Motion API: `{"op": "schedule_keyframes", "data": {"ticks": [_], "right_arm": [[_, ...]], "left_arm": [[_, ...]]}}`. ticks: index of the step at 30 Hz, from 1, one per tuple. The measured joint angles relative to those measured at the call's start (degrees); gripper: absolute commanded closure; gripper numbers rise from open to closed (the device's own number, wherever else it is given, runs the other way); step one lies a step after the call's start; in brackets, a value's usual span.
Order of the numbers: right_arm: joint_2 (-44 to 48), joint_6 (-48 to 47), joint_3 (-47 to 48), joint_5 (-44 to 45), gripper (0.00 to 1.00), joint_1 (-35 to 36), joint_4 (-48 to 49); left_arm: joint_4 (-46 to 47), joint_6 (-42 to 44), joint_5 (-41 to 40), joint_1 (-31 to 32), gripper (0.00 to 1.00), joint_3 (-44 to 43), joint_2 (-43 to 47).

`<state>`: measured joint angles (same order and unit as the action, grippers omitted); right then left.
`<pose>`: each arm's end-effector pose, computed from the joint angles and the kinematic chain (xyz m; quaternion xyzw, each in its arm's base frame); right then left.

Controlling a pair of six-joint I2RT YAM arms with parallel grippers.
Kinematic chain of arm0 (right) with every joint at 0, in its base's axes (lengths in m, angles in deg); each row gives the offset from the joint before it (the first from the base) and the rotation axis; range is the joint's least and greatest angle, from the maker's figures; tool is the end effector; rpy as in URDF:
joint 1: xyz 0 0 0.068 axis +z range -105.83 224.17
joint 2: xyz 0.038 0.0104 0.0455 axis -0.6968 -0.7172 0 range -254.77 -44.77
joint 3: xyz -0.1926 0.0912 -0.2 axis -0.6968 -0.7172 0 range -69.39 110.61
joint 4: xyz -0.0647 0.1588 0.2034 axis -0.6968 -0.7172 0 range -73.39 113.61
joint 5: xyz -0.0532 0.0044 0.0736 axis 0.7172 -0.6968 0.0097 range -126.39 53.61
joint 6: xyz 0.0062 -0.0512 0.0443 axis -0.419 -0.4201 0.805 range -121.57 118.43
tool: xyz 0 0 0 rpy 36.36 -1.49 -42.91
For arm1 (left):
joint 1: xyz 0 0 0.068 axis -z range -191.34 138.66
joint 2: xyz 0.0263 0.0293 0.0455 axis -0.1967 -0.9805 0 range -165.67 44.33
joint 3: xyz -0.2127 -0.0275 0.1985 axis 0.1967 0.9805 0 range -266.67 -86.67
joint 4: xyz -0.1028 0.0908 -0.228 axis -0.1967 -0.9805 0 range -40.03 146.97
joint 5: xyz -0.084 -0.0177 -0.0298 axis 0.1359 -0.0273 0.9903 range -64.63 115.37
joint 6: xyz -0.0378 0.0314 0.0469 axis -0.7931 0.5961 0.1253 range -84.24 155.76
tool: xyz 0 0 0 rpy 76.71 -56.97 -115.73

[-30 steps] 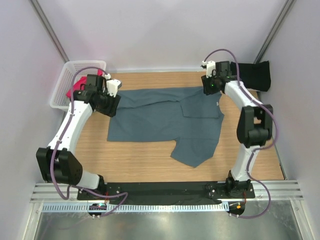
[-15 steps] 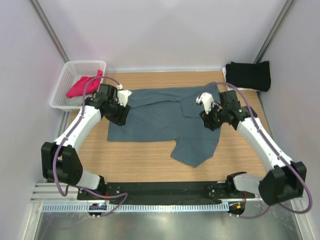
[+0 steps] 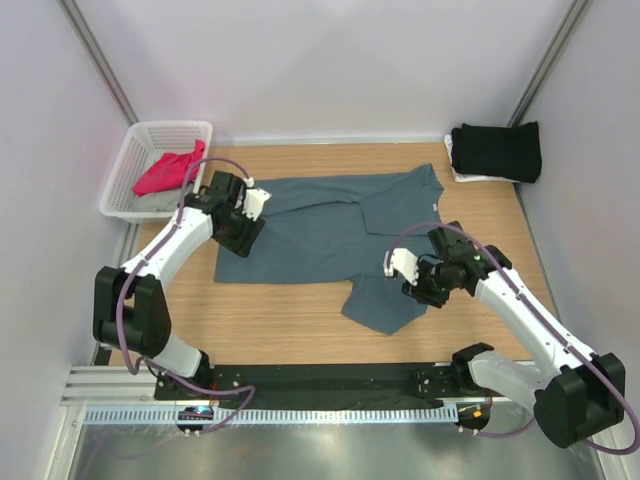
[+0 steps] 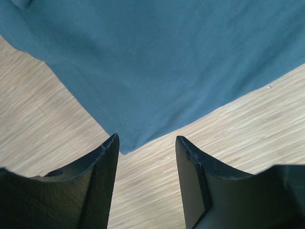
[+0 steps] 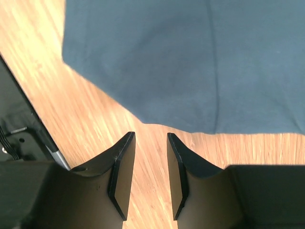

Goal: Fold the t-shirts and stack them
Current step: Fold the tshirt

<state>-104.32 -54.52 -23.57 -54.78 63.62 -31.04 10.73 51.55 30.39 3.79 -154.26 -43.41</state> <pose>0.1634 0.0760 0.2405 -0.5968 0.7648 0.0970 0.2226 0.3034 -0.0870 0.2500 0.2694 0.9401 -0.0417 0.2046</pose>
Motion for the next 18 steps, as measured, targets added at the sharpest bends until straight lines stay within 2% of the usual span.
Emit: {"op": "schedule_keyframes", "data": {"ticks": [9, 14, 18], "right_arm": [[5.2, -8.3, -5.5, 1.0, 0.61, 5.0, -2.6], [5.2, -10.0, -6.5, 1.0, 0.61, 6.2, -1.9], [4.3, -9.3, -6.5, 0.9, 0.63, 8.7, 0.2]], "left_arm": [[1.4, 3.4, -4.3, 0.0, 0.52, 8.3, 0.0], [4.6, 9.6, -8.1, -0.7, 0.52, 15.9, 2.2], [5.8, 14.1, -8.8, -3.6, 0.52, 20.1, 5.6]]}}
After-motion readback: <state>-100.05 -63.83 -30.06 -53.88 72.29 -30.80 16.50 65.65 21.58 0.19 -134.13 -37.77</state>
